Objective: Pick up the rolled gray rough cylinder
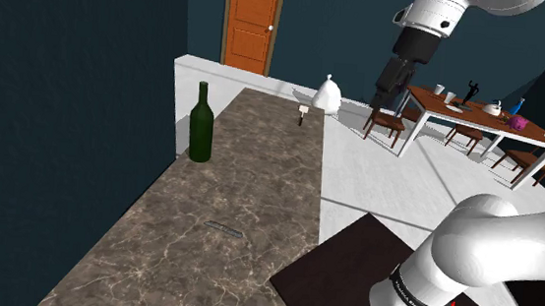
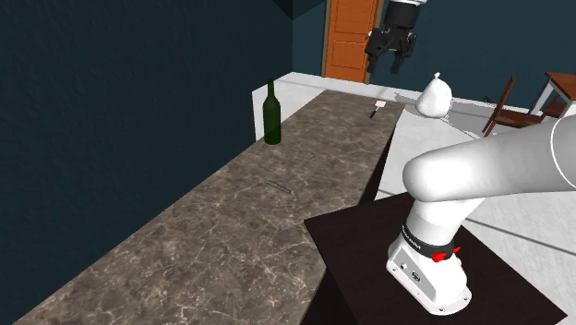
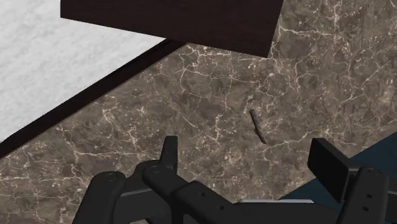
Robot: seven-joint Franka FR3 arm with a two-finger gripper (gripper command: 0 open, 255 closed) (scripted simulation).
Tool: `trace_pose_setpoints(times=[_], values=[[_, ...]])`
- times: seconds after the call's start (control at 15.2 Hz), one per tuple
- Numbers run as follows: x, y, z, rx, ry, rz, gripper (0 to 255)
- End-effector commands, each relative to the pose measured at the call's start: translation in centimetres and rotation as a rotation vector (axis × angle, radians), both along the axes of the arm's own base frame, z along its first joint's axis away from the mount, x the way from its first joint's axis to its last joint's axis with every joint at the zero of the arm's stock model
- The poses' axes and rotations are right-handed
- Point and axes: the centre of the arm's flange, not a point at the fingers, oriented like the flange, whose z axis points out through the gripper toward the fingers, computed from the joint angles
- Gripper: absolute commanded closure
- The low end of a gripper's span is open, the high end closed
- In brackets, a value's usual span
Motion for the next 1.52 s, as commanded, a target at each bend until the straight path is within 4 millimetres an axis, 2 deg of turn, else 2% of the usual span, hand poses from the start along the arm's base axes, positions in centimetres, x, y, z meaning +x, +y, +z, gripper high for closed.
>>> trace_pose_setpoints(times=[0.0, 1.45], values=[[0.0, 0.0, 0.0, 0.0, 0.0, 0.0, 0], [6.9, 14.0, -24.1, -0.03, -0.161, 0.227, 0]])
